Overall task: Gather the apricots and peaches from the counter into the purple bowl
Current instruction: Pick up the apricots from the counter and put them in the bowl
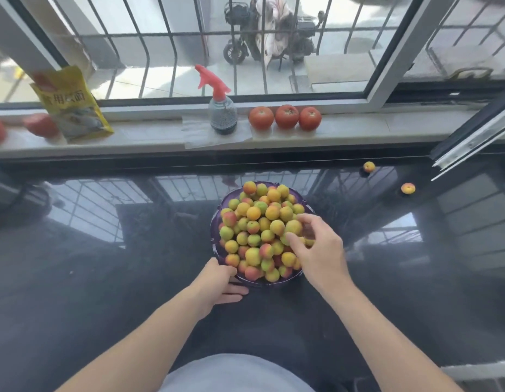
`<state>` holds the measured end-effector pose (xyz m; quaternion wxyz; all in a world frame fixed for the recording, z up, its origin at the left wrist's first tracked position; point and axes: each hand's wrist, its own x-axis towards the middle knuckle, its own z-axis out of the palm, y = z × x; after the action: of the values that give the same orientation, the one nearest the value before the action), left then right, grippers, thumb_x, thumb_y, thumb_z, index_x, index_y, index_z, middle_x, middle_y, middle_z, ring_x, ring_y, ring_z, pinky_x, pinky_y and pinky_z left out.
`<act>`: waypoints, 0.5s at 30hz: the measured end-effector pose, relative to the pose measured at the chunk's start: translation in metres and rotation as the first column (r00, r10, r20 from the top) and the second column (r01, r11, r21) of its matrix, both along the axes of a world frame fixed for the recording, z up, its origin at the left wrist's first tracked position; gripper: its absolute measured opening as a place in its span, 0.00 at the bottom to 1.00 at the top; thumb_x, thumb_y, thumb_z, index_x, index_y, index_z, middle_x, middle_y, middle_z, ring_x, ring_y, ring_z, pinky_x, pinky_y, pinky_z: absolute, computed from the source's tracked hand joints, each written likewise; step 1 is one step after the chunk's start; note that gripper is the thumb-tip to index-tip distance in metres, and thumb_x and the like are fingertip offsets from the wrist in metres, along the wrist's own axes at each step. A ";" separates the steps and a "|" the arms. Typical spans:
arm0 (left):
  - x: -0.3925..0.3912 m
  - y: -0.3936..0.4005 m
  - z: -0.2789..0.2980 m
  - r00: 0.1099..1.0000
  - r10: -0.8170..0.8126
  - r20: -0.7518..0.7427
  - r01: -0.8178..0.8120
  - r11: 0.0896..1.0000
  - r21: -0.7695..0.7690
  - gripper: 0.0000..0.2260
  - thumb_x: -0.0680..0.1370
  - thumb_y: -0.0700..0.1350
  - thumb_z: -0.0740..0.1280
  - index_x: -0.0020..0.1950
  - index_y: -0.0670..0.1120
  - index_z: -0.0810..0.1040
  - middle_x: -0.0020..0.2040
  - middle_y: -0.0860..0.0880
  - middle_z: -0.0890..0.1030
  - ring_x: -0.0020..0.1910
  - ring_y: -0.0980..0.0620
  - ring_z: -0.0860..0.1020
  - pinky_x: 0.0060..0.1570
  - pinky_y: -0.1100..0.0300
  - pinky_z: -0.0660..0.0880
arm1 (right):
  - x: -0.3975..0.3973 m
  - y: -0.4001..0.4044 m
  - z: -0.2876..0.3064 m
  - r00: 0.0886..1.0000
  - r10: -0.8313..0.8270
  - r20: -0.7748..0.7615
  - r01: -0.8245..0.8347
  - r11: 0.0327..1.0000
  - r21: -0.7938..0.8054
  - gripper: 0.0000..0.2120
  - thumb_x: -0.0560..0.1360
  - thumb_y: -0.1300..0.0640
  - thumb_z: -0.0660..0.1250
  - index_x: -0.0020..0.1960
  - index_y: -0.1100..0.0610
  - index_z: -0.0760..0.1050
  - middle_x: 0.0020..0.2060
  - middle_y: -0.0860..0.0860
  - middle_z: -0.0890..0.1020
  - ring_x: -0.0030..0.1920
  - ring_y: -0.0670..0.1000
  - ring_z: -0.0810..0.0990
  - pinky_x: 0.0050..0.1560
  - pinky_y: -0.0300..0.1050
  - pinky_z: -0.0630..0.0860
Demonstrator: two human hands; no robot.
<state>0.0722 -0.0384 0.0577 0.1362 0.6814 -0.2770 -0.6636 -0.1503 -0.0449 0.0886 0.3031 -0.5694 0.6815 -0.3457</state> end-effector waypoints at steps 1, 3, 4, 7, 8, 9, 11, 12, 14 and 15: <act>-0.002 0.003 0.000 1.000 0.007 -0.002 -0.007 1.000 0.010 0.08 0.86 0.39 0.59 0.58 0.50 0.75 0.55 0.42 0.86 0.50 0.41 0.88 0.53 0.46 0.86 | 0.010 -0.005 0.001 0.989 0.066 -0.132 -0.078 0.993 -0.090 0.16 0.74 0.53 0.75 0.61 0.52 0.78 0.53 0.44 0.82 0.54 0.44 0.78 0.59 0.40 0.74; -0.004 0.006 0.000 1.000 0.007 0.009 -0.007 1.000 0.029 0.07 0.86 0.40 0.59 0.58 0.49 0.75 0.55 0.41 0.86 0.50 0.42 0.88 0.51 0.48 0.86 | 0.027 -0.016 -0.002 0.915 0.129 -0.381 -0.219 0.955 -0.202 0.17 0.74 0.50 0.75 0.60 0.55 0.79 0.52 0.48 0.82 0.56 0.50 0.76 0.63 0.47 0.71; -0.004 0.007 0.000 1.000 -0.002 0.017 0.001 0.999 0.037 0.06 0.87 0.41 0.59 0.58 0.49 0.75 0.56 0.41 0.86 0.50 0.42 0.88 0.51 0.48 0.86 | 0.033 -0.022 -0.005 0.874 0.137 -0.467 -0.259 0.943 -0.209 0.17 0.74 0.49 0.74 0.60 0.55 0.79 0.52 0.49 0.82 0.56 0.52 0.76 0.63 0.49 0.71; 0.002 0.006 -0.004 0.999 -0.041 0.026 0.039 0.998 0.052 0.07 0.87 0.44 0.62 0.64 0.48 0.75 0.56 0.41 0.86 0.50 0.44 0.88 0.52 0.49 0.86 | 0.039 -0.035 -0.018 0.792 0.145 -0.593 -0.302 0.937 -0.175 0.18 0.74 0.47 0.73 0.60 0.56 0.80 0.52 0.51 0.81 0.55 0.55 0.74 0.61 0.52 0.74; 0.005 0.005 -0.004 0.998 -0.054 0.027 0.052 0.997 0.061 0.09 0.86 0.46 0.63 0.66 0.47 0.75 0.57 0.42 0.85 0.51 0.44 0.88 0.51 0.50 0.86 | 0.040 -0.037 -0.022 0.775 0.148 -0.614 -0.297 0.944 -0.147 0.18 0.75 0.47 0.73 0.60 0.56 0.80 0.53 0.51 0.80 0.56 0.55 0.73 0.61 0.52 0.74; 0.008 0.005 -0.004 0.998 -0.059 0.025 0.057 0.996 0.070 0.10 0.86 0.47 0.64 0.67 0.46 0.74 0.57 0.42 0.85 0.51 0.44 0.88 0.51 0.50 0.85 | 0.040 -0.038 -0.026 0.761 0.145 -0.632 -0.287 0.949 -0.128 0.17 0.75 0.47 0.72 0.59 0.55 0.80 0.53 0.52 0.79 0.56 0.55 0.73 0.60 0.52 0.74; 0.013 0.002 -0.004 0.999 -0.035 0.014 0.033 0.996 0.083 0.12 0.86 0.47 0.65 0.68 0.46 0.73 0.58 0.43 0.84 0.53 0.43 0.87 0.50 0.50 0.85 | 0.040 -0.038 -0.030 0.746 0.137 -0.652 -0.263 0.960 -0.098 0.17 0.75 0.47 0.72 0.59 0.54 0.80 0.54 0.52 0.78 0.56 0.55 0.71 0.59 0.52 0.75; 0.015 0.001 -0.003 1.000 -0.005 0.004 0.005 0.997 0.080 0.12 0.86 0.46 0.65 0.68 0.47 0.74 0.59 0.43 0.84 0.54 0.43 0.87 0.50 0.50 0.84 | 0.040 -0.037 -0.032 0.742 0.143 -0.655 -0.259 0.962 -0.085 0.18 0.75 0.47 0.72 0.61 0.54 0.79 0.55 0.52 0.77 0.56 0.54 0.70 0.59 0.52 0.75; 0.018 -0.005 -0.003 0.996 0.087 -0.018 -0.086 0.995 0.050 0.13 0.84 0.43 0.65 0.69 0.49 0.74 0.60 0.44 0.84 0.55 0.42 0.86 0.52 0.49 0.84 | 0.039 -0.035 -0.033 0.769 0.172 -0.616 -0.269 0.961 -0.068 0.23 0.76 0.47 0.71 0.68 0.54 0.76 0.57 0.52 0.76 0.59 0.54 0.70 0.63 0.52 0.74; 0.019 -0.009 -0.001 0.989 0.143 -0.030 -0.143 0.989 0.028 0.15 0.83 0.41 0.64 0.70 0.50 0.75 0.60 0.44 0.85 0.55 0.43 0.86 0.52 0.50 0.83 | 0.037 -0.034 -0.033 0.810 0.176 -0.559 -0.263 0.961 -0.080 0.24 0.77 0.47 0.71 0.70 0.54 0.74 0.58 0.51 0.75 0.61 0.54 0.69 0.65 0.51 0.72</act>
<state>0.0910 -0.0470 0.0565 0.1790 0.6907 -0.2167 -0.6663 -0.1135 -0.0784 0.0553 0.0890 -0.7408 0.6403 -0.1826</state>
